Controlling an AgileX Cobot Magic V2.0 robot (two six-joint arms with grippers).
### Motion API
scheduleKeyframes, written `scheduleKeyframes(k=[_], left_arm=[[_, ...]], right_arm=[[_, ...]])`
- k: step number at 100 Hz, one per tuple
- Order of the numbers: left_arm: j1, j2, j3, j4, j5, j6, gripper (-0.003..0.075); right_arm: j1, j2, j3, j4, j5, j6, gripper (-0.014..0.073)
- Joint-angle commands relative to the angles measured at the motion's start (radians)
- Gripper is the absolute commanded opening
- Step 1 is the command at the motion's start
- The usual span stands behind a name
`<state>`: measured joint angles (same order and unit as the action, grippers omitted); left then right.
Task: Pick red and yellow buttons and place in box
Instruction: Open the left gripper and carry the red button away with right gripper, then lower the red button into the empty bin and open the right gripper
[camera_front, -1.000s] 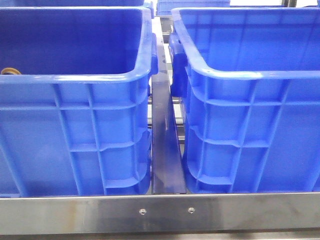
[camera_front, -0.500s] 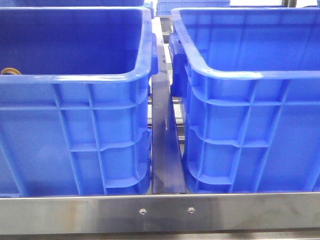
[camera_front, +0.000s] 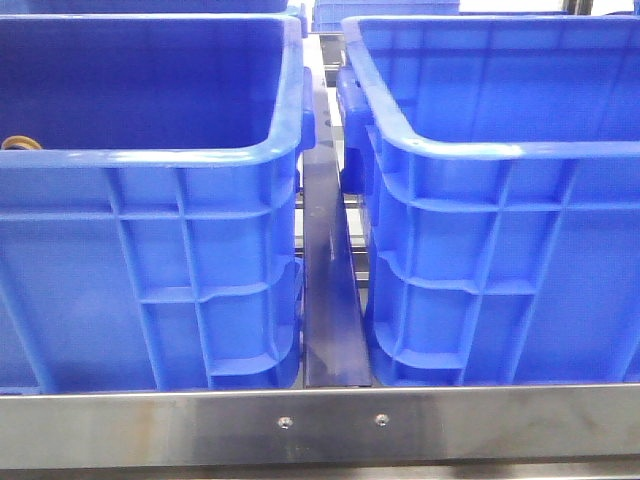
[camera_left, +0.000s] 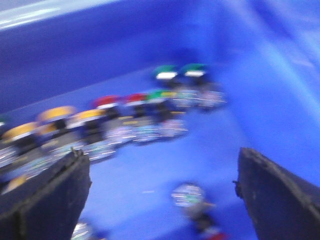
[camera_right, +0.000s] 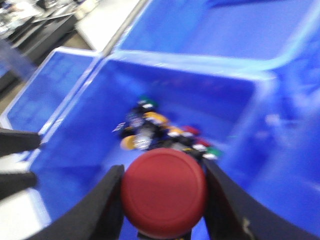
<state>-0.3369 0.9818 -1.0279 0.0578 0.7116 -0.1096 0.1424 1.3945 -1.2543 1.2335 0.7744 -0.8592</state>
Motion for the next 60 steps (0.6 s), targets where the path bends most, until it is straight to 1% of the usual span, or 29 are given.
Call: scheduleKeyframes(k=[1,8,15,28,34,37,38,39,44,49,51,56,60], left_arm=[[0.091,-0.016,-0.017,0.006,-0.064,-0.012,0.0564],[0.166,-0.035,0.004,0.002,-0.068,-0.012,0.0564],[0.214,-0.059,0.040,-0.011,-0.085,-0.012,0.0564],[0.243,-0.145,0.126,-0.023,-0.138,-0.012,0.0563],[0.243,-0.190,0.164,-0.023,-0.163,-0.012,0.0540],[0.243,-0.217,0.185,-0.023,-0.176,-0.012,0.0518],[0.243,-0.227,0.192,-0.025,-0.180,-0.012,0.0497],[0.243,-0.233,0.192,-0.025,-0.180,-0.012,0.0497],[0.243,-0.266,0.220,-0.025,-0.191,-0.012,0.0433],[0.243,-0.294,0.239,-0.025,-0.198,-0.012,0.0341],[0.243,-0.305,0.246,-0.025,-0.199,-0.012,0.0316],[0.243,-0.323,0.257,-0.025,-0.200,-0.012,0.0218],[0.243,-0.330,0.259,-0.025,-0.198,-0.012,0.0158]], right_arm=[[-0.063,-0.059,-0.008,0.026,-0.004,-0.015,0.0211],[-0.115,-0.075,0.016,0.017,-0.004,-0.015,0.0211],[-0.161,-0.087,0.044,0.013,-0.005,-0.019,0.0211],[-0.221,-0.091,0.092,0.013,-0.017,-0.051,0.0211],[-0.232,-0.091,0.115,0.013,-0.051,-0.073,0.0211],[-0.233,-0.091,0.126,0.013,-0.073,-0.087,0.0211],[-0.233,-0.091,0.132,0.013,-0.079,-0.090,0.0211],[-0.233,-0.091,0.135,0.013,-0.092,-0.098,0.0211],[-0.233,-0.091,0.154,0.013,-0.140,-0.125,0.0211],[-0.229,-0.091,0.176,0.013,-0.189,-0.155,0.0211],[-0.228,-0.091,0.181,0.013,-0.211,-0.168,0.0211],[-0.226,-0.089,0.203,0.015,-0.264,-0.190,0.0211],[-0.226,-0.088,0.215,0.024,-0.311,-0.208,0.0211]])
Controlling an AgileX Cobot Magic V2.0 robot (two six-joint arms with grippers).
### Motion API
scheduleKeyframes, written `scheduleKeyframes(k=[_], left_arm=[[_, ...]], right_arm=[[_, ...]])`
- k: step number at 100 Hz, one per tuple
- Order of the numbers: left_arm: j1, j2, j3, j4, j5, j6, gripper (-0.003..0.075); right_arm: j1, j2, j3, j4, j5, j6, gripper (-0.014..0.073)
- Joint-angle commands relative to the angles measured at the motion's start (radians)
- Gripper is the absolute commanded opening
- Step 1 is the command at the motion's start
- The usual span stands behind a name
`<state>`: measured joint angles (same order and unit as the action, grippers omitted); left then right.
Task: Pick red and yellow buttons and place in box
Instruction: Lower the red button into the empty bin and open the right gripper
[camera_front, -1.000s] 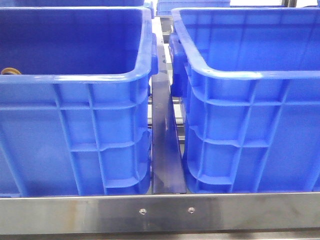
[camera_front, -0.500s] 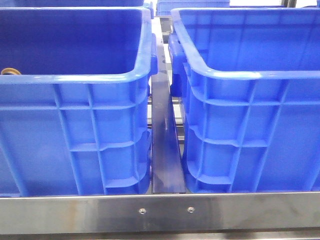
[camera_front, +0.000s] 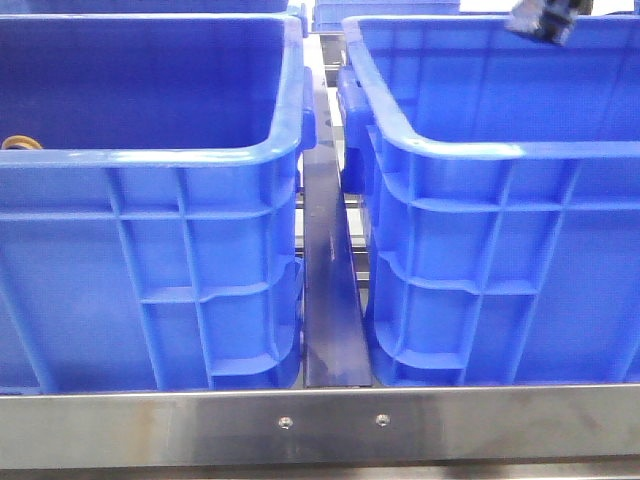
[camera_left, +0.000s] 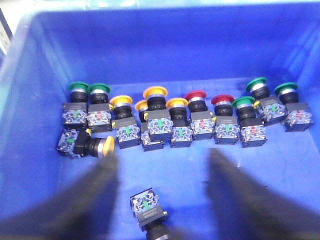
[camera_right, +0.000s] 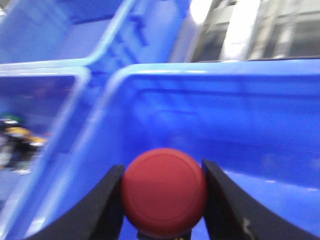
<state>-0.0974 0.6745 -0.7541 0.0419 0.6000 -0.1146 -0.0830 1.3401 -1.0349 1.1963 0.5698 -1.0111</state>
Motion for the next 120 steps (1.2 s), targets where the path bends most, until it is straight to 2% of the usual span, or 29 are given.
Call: scheduleKeyframes(k=[1,12,31,56,85,120], left_arm=[[0.003,-0.026,-0.012,-0.009,-0.087,-0.007,0.0135],[0.003,-0.033,-0.010,-0.009,-0.091,-0.007,-0.0020],[0.003,-0.033,-0.010,-0.011,-0.099,-0.007,-0.0019],[0.003,-0.033,-0.010,-0.011,-0.101,-0.007,-0.0019],[0.003,-0.033,-0.010,-0.013,-0.101,-0.007,-0.0019],[0.003,-0.033,-0.010,-0.019,-0.101,-0.007,-0.0019]], right_arm=[[-0.001,-0.032,0.001,0.062,-0.114,-0.059,0.0211],[-0.001,-0.016,0.027,0.101,-0.230,-0.104,0.0211],[0.018,0.059,0.028,0.193,-0.309,-0.206,0.0211],[0.129,0.199,0.015,0.268,-0.408,-0.383,0.0211],[0.159,0.353,-0.083,0.269,-0.439,-0.392,0.0211],[0.159,0.391,-0.127,0.269,-0.466,-0.393,0.0211]])
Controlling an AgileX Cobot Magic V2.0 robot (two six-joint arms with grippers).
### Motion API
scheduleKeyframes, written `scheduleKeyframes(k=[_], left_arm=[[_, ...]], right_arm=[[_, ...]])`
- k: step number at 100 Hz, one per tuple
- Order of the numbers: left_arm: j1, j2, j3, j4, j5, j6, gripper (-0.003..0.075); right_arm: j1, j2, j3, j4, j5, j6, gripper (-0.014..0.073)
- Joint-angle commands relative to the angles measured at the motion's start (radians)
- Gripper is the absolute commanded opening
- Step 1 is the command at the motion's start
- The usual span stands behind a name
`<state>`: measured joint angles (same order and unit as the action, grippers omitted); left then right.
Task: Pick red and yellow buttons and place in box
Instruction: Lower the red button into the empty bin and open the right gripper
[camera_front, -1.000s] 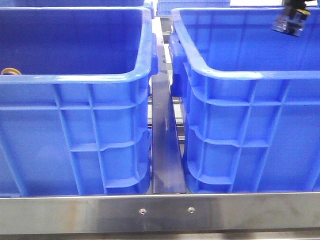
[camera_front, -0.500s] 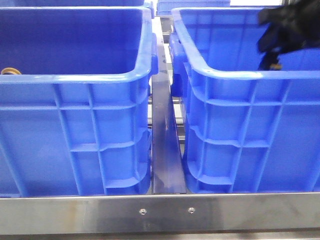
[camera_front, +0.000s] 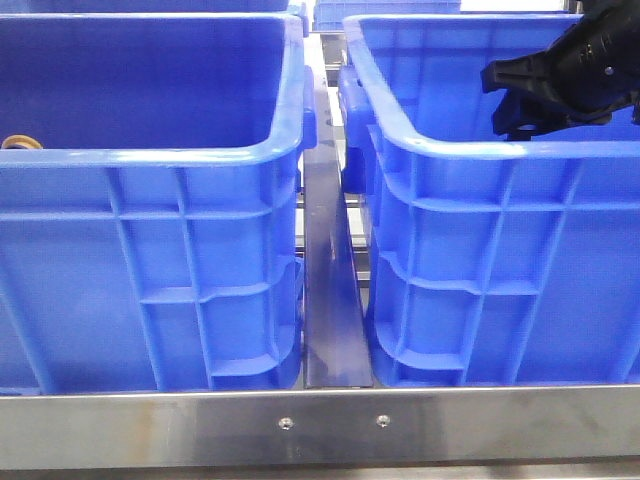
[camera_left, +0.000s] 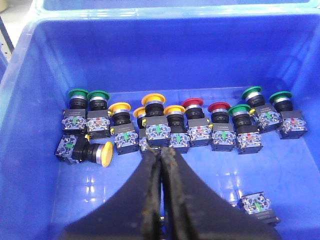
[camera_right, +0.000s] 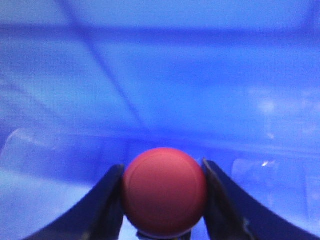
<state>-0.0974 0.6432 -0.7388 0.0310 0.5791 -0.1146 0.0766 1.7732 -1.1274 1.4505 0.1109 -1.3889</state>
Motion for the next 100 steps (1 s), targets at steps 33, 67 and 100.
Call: scheduleKeyframes(k=[33,67,100], left_arm=[[0.003,-0.002,-0.026,-0.008,-0.080,-0.007,-0.0019],[0.003,-0.002,-0.026,-0.008,-0.080,-0.007,-0.0019],[0.003,-0.002,-0.026,-0.008,-0.080,-0.007,-0.0019]], right_arm=[[-0.001,-0.033,-0.005,0.015,0.033,-0.015,0.0213],[-0.001,-0.033,0.044,0.015,0.068,-0.015,0.0231],[-0.002,-0.036,0.044,0.015,0.080,-0.015,0.0531]])
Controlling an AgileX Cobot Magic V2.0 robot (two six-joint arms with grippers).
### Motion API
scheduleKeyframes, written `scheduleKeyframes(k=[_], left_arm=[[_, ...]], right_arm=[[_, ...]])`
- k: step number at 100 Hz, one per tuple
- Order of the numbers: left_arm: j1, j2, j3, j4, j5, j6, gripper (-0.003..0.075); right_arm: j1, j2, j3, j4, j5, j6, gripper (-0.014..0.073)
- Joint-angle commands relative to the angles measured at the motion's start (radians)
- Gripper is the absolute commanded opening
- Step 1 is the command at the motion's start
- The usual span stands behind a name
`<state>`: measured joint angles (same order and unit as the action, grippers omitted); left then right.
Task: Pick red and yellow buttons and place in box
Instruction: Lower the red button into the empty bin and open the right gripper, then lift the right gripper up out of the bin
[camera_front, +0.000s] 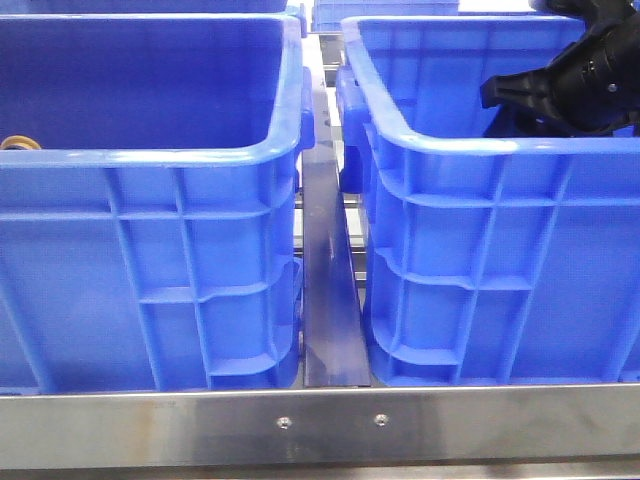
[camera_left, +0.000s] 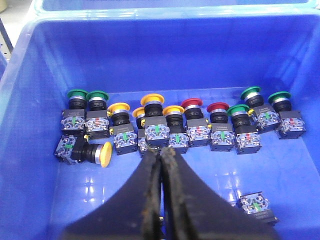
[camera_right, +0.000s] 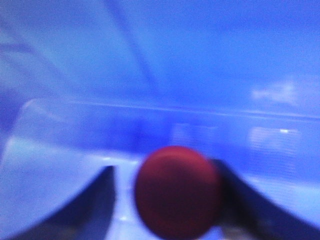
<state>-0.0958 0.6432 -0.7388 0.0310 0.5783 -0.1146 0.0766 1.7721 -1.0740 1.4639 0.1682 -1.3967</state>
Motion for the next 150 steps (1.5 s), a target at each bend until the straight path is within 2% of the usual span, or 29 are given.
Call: scheduleKeyframes(k=[1,27,47,66,85,113,120,129,138,150], left_arm=[[0.002,-0.002,-0.026,-0.008,-0.080,-0.007,-0.0019],[0.002,-0.002,-0.026,-0.008,-0.080,-0.007,-0.0019],[0.002,-0.002,-0.026,-0.008,-0.080,-0.007,-0.0019],[0.002,-0.002,-0.026,-0.008,-0.080,-0.007,-0.0019],[0.002,-0.002,-0.026,-0.008,-0.080,-0.007,-0.0019],[0.002,-0.002,-0.026,-0.008,-0.080,-0.007,-0.0019],[0.002,-0.002,-0.026,-0.008,-0.080,-0.007,-0.0019],[0.002,-0.002,-0.026,-0.008,-0.080,-0.007,-0.0019],[0.002,-0.002,-0.026,-0.008,-0.080,-0.007,-0.0019],[0.002,-0.002,-0.026,-0.008,-0.080,-0.007,-0.0019]], right_arm=[[-0.002,-0.035,-0.010,0.001,0.022,-0.008,0.0534],[-0.004,-0.090,0.000,0.001,0.006,-0.008,0.0551],[-0.004,-0.216,0.062,0.002,-0.078,-0.008,0.0551],[-0.004,-0.395,0.161,0.005,-0.080,-0.007,0.0551],[-0.004,-0.612,0.286,0.068,-0.051,-0.007,0.0551],[-0.004,-0.923,0.435,0.065,-0.033,-0.008,0.0545],[-0.004,-0.980,0.462,0.064,-0.033,-0.008,0.0515],[-0.004,-1.035,0.489,0.064,-0.039,-0.008,0.0435],[-0.004,-1.076,0.504,0.064,-0.046,-0.008,0.0321],[-0.004,-1.096,0.507,0.064,-0.053,-0.008,0.0125]])
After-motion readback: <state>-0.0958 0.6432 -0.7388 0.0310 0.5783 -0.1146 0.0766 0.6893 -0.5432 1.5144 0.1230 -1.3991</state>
